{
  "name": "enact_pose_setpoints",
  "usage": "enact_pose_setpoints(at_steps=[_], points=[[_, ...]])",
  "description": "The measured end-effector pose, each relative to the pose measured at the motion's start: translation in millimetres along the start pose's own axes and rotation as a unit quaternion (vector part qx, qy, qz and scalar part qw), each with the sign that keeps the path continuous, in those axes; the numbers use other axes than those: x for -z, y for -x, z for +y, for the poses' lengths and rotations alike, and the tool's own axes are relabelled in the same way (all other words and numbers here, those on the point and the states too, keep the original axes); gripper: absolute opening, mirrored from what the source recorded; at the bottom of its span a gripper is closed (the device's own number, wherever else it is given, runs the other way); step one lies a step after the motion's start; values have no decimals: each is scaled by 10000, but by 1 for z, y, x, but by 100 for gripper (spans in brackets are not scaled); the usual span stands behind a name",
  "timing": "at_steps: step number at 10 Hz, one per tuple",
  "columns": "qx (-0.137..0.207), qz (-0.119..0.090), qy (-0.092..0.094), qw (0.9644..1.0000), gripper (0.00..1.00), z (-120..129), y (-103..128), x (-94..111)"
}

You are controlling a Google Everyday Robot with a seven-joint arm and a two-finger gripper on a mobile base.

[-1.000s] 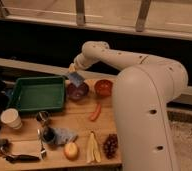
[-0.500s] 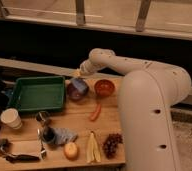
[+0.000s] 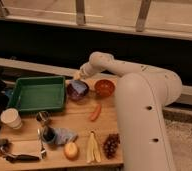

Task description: Wipe purple bowl with sponge

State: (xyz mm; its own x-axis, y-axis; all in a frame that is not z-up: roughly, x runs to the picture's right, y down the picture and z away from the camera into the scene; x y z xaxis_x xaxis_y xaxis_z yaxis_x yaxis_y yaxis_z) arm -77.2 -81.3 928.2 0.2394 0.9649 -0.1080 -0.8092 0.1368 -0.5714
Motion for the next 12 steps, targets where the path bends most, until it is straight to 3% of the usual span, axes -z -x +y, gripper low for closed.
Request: enact_pose_setpoints(at_steps=[3, 6, 8, 12], points=[[-74, -1, 162, 9998, 0, -1, -2, -7], [44, 255, 295, 9992, 0, 18, -25, -13], [21, 393, 237, 9989, 0, 18, -36, -9], [71, 313, -2, 9995, 0, -2, -19, -3]])
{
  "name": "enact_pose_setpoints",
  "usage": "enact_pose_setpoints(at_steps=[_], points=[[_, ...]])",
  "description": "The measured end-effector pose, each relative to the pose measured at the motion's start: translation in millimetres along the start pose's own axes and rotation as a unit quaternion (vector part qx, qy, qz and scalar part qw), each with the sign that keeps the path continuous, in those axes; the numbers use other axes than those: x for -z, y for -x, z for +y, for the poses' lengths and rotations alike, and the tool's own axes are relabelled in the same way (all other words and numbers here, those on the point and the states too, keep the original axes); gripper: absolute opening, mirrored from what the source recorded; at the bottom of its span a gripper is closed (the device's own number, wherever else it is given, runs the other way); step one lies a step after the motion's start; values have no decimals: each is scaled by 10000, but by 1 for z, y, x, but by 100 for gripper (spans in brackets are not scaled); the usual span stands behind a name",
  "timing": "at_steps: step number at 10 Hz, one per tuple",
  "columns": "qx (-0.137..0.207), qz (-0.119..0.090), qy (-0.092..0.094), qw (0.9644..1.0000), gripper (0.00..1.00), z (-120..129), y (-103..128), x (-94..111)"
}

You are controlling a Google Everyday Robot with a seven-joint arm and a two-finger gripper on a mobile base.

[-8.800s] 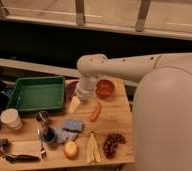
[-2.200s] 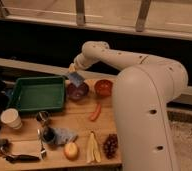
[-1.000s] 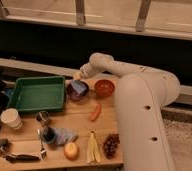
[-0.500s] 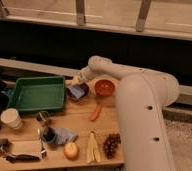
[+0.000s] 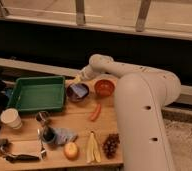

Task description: Wipe purple bowl with sponge

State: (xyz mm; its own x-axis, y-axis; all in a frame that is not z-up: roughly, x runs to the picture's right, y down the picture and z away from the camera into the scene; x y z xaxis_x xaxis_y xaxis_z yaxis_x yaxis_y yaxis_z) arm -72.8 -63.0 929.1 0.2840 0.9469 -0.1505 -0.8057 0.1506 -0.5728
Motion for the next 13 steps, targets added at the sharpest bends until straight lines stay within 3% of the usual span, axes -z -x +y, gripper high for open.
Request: enact_pose_setpoints(at_steps=[3, 6, 9, 13], points=[[63, -69, 23, 10000, 0, -3, 12, -9], [85, -140, 259, 9995, 0, 13, 11, -19], [121, -58, 438, 9989, 0, 31, -2, -25], [-1, -102, 139, 9999, 0, 7, -4, -6]])
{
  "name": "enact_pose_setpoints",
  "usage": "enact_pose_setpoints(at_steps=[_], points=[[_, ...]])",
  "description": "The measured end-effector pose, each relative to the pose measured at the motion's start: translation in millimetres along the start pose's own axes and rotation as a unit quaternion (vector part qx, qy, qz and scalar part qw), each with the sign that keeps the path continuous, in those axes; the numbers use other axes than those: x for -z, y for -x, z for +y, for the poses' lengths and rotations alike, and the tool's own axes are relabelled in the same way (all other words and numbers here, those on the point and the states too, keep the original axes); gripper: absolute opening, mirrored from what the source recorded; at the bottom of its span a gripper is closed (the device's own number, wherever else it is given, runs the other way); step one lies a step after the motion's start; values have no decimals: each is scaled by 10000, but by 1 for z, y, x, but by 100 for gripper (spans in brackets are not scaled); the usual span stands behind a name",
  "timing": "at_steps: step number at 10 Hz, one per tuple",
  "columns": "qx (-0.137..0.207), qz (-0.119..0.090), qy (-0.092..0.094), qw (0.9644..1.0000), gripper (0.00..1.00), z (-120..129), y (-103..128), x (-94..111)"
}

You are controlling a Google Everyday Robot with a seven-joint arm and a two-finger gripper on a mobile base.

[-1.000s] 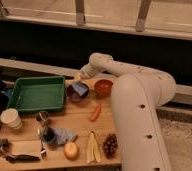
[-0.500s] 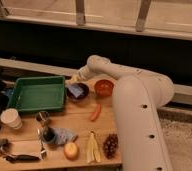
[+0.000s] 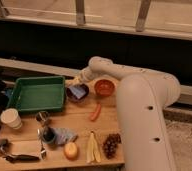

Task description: Wipe purple bowl with sponge

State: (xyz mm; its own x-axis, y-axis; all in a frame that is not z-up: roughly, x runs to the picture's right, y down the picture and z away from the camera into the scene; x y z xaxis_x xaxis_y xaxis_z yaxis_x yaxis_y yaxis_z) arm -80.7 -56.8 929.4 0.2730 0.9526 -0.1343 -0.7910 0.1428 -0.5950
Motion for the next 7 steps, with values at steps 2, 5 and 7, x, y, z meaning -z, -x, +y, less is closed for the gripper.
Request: enact_pose_setpoints(at_steps=[2, 5, 7], points=[[46, -46, -65, 10000, 0, -4, 13, 0], [167, -70, 93, 9998, 0, 7, 28, -17], [245, -35, 194, 9995, 0, 16, 27, -24]])
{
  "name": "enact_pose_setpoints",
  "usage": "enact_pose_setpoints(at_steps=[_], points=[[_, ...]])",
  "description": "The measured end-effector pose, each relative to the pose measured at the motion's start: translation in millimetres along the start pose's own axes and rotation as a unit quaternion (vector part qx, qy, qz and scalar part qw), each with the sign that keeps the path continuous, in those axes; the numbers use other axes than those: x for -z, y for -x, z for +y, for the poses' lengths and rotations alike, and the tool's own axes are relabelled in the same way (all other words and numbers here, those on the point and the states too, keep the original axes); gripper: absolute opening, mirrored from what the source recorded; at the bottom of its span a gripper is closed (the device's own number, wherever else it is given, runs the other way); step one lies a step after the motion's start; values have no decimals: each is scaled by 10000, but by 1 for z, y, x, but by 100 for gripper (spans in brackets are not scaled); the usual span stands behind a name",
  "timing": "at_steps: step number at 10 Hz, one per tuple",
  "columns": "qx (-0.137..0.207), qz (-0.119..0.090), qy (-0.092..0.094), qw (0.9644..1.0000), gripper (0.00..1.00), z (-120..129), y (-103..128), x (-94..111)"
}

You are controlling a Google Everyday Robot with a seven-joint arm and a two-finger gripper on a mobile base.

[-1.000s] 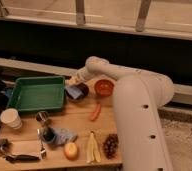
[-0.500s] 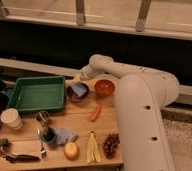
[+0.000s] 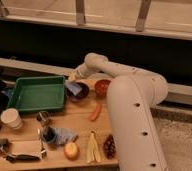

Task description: Wipe purple bowl with sponge

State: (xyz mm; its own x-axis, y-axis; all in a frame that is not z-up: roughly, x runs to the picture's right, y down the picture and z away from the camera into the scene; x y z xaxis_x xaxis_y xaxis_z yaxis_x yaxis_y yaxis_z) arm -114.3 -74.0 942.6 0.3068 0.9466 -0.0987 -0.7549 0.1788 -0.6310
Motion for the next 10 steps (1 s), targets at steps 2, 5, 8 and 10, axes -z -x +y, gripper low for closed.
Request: enact_pose_setpoints(at_steps=[2, 5, 8, 10], points=[[-42, 65, 1, 10000, 0, 0, -14, 4], [-158, 79, -228, 9996, 0, -15, -31, 27], [-98, 74, -428, 9990, 0, -27, -17, 30], [70, 94, -402, 9991, 0, -21, -1, 17]])
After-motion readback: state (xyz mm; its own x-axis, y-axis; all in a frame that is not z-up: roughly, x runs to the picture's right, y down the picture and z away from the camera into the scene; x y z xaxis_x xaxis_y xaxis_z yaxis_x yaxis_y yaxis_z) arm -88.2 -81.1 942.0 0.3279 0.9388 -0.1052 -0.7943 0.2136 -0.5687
